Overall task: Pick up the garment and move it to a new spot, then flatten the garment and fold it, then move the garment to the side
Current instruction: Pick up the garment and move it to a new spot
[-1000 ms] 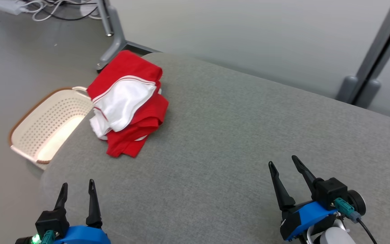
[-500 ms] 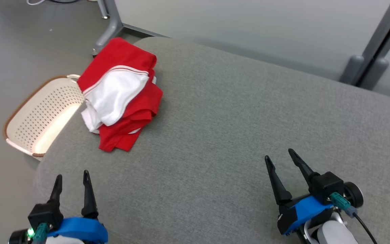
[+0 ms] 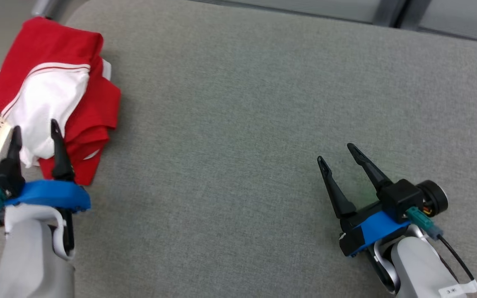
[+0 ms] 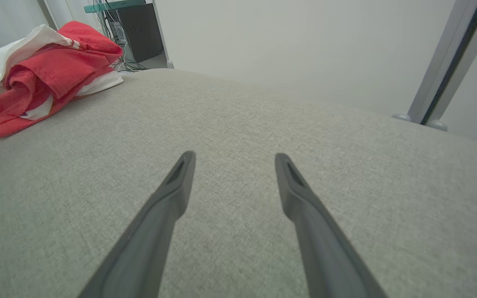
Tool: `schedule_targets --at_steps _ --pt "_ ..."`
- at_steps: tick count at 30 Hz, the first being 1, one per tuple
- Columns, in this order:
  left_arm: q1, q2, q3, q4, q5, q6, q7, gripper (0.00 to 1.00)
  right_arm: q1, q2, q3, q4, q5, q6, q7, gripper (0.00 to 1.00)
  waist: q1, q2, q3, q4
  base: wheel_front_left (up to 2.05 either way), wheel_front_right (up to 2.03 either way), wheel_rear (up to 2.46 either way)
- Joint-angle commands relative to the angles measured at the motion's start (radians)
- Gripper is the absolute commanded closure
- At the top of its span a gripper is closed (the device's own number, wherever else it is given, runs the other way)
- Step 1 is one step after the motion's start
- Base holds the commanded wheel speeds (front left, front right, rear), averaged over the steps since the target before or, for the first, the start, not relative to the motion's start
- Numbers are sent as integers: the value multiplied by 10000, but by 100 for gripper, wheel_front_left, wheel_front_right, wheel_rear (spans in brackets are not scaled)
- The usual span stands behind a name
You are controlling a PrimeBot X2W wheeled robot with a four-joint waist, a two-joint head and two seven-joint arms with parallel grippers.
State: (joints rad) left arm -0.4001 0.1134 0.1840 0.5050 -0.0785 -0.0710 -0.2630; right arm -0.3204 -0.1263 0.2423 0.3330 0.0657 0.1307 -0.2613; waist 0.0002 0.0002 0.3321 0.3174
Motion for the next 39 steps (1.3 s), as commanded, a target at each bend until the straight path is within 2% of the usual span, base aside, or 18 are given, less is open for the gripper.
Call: schedule_targets --at_steps 1,4,12,19,26,27,28,29,39 --pt "-521 184 177 206 -37 -40 -28 0 -203 -113 28 -65 102 1 -58 0 -2 -2 202 -137 0 0 0" --pt "-1253 438 483 706 -143 -19 -28 0 -343 -214 86 -147 137 1 -58 0 -2 -2 523 -405 0 0 0" --pt "-2943 1029 1270 2451 -528 378 -28 0 -552 -359 137 -95 307 1 -50 0 -2 -2 1165 -961 0 0 0" --pt "-4011 1652 1195 4456 -483 378 236 0 -454 -232 227 -24 454 -1 -25 0 -2 -2 1338 -1238 0 0 0" --pt "-4508 1665 1251 5910 -813 287 840 0 -401 -122 207 52 554 -1 -25 0 -2 -2 1316 -1344 0 0 0" --pt "-4544 1641 1297 6083 -901 258 928 7 -417 -106 217 57 570 -1 -25 0 -2 -2 1307 -1361 0 0 0" --pt "-4595 1633 1354 6221 -977 247 975 59 -442 -97 222 65 590 -1 -25 0 -2 -2 1302 -1377 0 0 0" --pt "-4644 1639 1367 6324 -1013 229 981 100 -475 -93 225 75 599 -1 -25 0 -2 -2 1296 -1394 0 0 0" --pt "-5211 1754 1085 6068 -1050 -86 176 100 -521 74 55 48 677 1 -35 0 -2 -2 839 -1547 0 0 0"
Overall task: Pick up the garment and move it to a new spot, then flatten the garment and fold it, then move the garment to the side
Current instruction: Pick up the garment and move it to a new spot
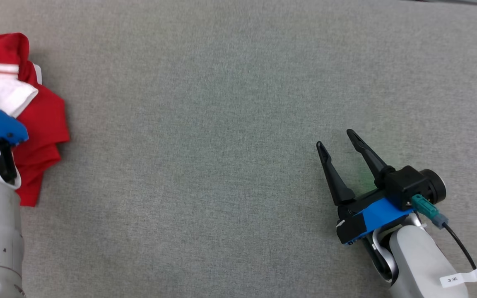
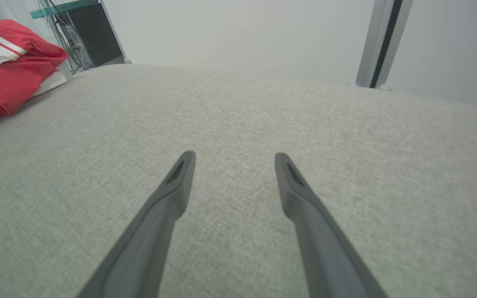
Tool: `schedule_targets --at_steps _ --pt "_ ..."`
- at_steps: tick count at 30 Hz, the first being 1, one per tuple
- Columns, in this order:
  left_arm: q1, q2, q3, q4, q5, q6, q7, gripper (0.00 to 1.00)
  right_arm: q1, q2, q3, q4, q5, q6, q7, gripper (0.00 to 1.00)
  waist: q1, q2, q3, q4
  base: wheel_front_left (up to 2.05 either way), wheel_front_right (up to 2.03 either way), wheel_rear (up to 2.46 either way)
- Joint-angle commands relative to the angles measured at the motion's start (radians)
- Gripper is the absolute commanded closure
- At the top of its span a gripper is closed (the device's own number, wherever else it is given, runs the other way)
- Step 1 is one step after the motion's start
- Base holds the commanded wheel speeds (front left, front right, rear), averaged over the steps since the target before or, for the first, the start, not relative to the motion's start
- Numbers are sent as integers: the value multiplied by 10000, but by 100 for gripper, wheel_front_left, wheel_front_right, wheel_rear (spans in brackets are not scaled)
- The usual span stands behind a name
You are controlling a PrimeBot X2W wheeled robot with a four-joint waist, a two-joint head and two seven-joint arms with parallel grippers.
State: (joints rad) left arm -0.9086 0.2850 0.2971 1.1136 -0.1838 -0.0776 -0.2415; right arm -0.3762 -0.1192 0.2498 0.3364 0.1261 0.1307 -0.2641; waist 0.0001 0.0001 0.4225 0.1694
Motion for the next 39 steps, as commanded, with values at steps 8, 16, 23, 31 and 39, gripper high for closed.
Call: schedule_targets --at_steps 8,16,23,31,39 --pt "-487 -206 -702 -1314 204 -392 -245 100 345 387 -314 -39 123 1 -7 0 -1 -1 -977 -580 0 0 0" --pt "-66 -1026 -1745 -2903 -220 -554 -247 100 630 632 -375 26 262 1 -9 0 -1 -1 -1673 -1617 0 0 0" --pt "744 -1804 -3308 -3910 -979 -538 -252 100 706 674 -187 -30 407 1 -9 0 -1 -1 -1941 -2908 0 0 0" --pt "1404 -2263 -4988 -3897 -1712 -539 -251 100 674 677 121 -121 788 1 -9 0 -1 -1 -1831 -4189 0 0 0" --pt "2272 -2348 -6441 -4222 -2522 -428 -250 100 539 679 236 -97 848 1 -9 0 -1 -1 -1696 -4844 0 0 0"
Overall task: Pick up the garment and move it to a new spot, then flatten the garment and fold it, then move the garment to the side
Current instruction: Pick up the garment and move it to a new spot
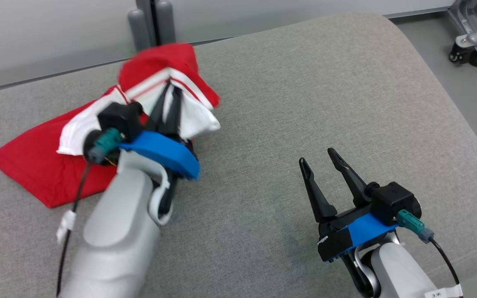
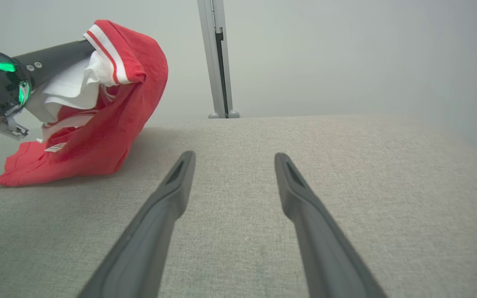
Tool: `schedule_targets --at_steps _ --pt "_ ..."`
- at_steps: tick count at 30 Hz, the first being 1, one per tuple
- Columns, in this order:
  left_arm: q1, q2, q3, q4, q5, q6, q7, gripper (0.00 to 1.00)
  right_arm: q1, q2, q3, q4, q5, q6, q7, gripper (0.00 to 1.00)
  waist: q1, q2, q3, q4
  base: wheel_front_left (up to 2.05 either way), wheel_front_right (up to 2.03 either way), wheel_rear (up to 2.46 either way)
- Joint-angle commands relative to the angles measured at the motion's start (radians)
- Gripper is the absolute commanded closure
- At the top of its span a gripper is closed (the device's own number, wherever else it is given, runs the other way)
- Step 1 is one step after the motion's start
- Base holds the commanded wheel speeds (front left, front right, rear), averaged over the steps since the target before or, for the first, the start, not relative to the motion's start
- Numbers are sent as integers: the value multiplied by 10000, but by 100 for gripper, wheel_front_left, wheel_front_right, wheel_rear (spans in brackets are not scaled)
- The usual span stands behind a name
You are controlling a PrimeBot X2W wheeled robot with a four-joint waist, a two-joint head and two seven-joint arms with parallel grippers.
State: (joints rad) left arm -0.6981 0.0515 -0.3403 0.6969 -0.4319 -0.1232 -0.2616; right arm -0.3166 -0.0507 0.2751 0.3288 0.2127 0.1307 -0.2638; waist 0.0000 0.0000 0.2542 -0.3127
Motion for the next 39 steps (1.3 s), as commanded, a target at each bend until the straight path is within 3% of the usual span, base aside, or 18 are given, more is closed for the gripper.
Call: schedule_targets --at_steps 1,6,7,8,14,25,33,39 --pt "306 -8 -284 -147 -153 111 -50 100 -67 -5 -26 -28 -21 1 -12 0 0 0 -5 -45 0 0 0" --pt "1049 -9 -867 -665 -109 458 -49 100 -40 -5 -87 -214 84 1 -12 0 0 0 -52 25 0 0 0" --pt "1195 -5 -865 -758 -27 545 -49 36 5 -6 -100 -238 92 1 -12 0 0 0 -66 82 0 0 0" --pt "1344 -4 -874 -798 31 594 -49 0 60 -6 -103 -271 117 1 -12 0 0 0 -92 156 0 0 0" --pt "2150 -11 -546 -1115 376 842 -49 0 198 -12 -266 -326 196 1 -12 0 0 0 -285 744 0 0 0" --pt "3961 -10 1302 -1878 1363 1000 -42 0 621 -13 -712 -57 330 1 -12 0 0 0 -1025 1781 0 0 0" --pt "5118 -17 2500 -2319 1954 1178 -42 0 1060 -14 -936 262 -162 1 -12 0 0 0 -1620 2323 0 0 0" --pt "5755 -16 2817 -2598 2452 1309 -40 0 1335 -16 -1039 416 -366 1 -12 0 0 0 -1936 2544 0 0 0"
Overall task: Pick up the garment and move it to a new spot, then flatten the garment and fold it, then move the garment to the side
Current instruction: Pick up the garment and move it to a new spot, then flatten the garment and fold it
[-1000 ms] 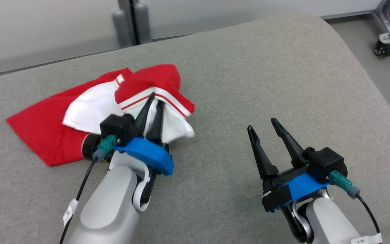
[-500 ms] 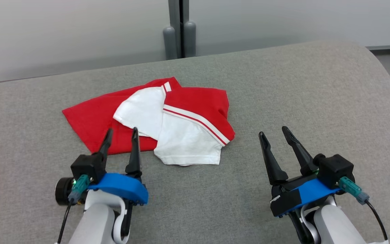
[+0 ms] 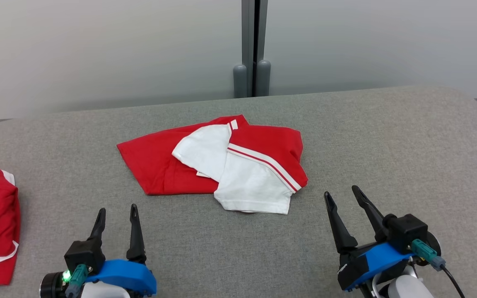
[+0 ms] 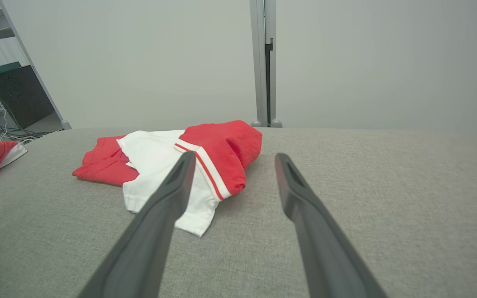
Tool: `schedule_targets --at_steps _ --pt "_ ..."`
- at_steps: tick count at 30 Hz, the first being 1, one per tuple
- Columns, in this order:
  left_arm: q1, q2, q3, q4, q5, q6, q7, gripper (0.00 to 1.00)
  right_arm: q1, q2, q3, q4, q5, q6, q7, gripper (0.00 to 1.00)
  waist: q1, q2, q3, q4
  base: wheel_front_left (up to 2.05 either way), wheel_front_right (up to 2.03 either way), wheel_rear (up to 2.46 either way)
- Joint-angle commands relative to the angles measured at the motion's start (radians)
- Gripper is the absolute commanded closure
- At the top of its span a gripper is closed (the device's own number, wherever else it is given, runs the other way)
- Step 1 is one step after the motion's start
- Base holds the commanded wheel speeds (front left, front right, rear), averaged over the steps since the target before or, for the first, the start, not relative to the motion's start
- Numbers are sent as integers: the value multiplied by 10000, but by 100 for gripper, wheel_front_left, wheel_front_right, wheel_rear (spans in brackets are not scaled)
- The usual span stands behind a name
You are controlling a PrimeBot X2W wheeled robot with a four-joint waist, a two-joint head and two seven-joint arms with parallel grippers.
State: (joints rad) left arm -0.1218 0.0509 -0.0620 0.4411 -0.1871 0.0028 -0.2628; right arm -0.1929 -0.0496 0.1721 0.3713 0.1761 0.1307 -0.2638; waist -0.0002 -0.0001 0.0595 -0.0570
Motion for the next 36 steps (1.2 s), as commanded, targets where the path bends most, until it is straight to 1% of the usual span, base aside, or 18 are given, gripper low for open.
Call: schedule_targets --at_steps 1,4,8,13,19,30,36 --pt "121 -8 56 -58 14 38 -30 0 151 -24 -19 45 -30 1 -12 0 2 1 -49 18 0 0 0" --pt "397 -10 151 -108 70 69 -29 0 246 -26 -67 153 -110 1 -12 0 2 1 -174 75 0 0 0" --pt "684 -4 342 -14 -115 145 -31 0 361 -24 -153 329 -323 1 -12 0 2 1 -283 111 0 0 0" --pt "822 -7 451 197 -323 199 -31 0 445 -26 -478 486 -594 1 -12 0 2 1 -370 105 0 0 0" --pt "917 -7 581 228 -285 238 -31 0 554 -24 -829 547 -879 1 -12 0 2 1 -437 82 0 0 0" --pt "977 -9 781 117 -403 -32 -31 0 530 -24 -1070 704 -798 1 -12 0 2 1 -400 141 0 0 0" --pt "783 -9 573 155 -648 -213 -31 0 375 -24 -629 714 -663 1 -12 0 2 1 -145 394 0 0 0"
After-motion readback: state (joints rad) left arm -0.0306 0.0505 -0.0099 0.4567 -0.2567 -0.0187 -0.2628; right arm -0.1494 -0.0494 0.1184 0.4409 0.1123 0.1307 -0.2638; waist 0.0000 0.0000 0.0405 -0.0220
